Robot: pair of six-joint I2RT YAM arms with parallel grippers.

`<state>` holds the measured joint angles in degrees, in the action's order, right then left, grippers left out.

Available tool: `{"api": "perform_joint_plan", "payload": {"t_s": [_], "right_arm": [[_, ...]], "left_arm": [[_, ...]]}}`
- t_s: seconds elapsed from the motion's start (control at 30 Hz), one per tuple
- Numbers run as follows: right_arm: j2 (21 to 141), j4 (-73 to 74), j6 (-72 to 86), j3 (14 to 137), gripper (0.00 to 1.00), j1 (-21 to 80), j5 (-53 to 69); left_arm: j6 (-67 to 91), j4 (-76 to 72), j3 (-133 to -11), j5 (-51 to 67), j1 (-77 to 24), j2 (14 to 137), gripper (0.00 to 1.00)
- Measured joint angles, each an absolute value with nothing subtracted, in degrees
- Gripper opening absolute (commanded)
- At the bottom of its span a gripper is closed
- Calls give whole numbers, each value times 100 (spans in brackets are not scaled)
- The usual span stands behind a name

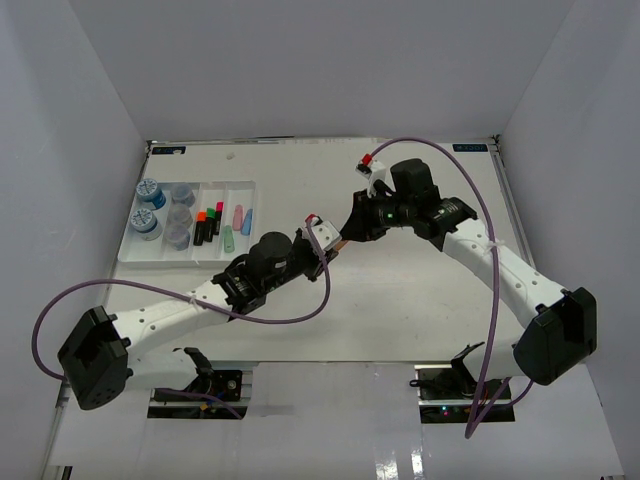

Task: Sort the stationery into containers
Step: Close the pen cap on the pen.

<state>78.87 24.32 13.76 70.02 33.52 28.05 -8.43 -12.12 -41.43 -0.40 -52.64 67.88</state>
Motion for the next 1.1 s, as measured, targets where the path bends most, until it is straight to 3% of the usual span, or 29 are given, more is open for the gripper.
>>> {"api": "perform_joint_plan", "payload": {"t_s": [0.27,0.47,0.67,0.73,0.77,0.93,1.1], "right_arm": [[7937,2265,1426,6845,8,3376,2729],[7944,2200,1437,6845,8,3380,2694],[7940,2189,1452,6845,8,3387,2751],[7953,2176,1461,6847,8,3389,2838],[7961,2150,1468,6847,8,3389,2871],[7979,2108,1459,6845,8,3398,2882],[8097,2379,1448,6816,8,3468,2814]], "left_arm": [[-762,-923,-4300,-62,-5256,6928,10],[-764,-888,-4335,-123,-5245,6934,23],[-755,-932,-4215,-161,-5251,6803,24],[-753,-954,-4160,-178,-5262,6731,31],[-751,-941,-4160,-193,-5264,6716,39],[-770,-1103,-4167,-224,-5266,6711,49],[-764,-1774,-4333,-211,-5301,6501,70]]}}
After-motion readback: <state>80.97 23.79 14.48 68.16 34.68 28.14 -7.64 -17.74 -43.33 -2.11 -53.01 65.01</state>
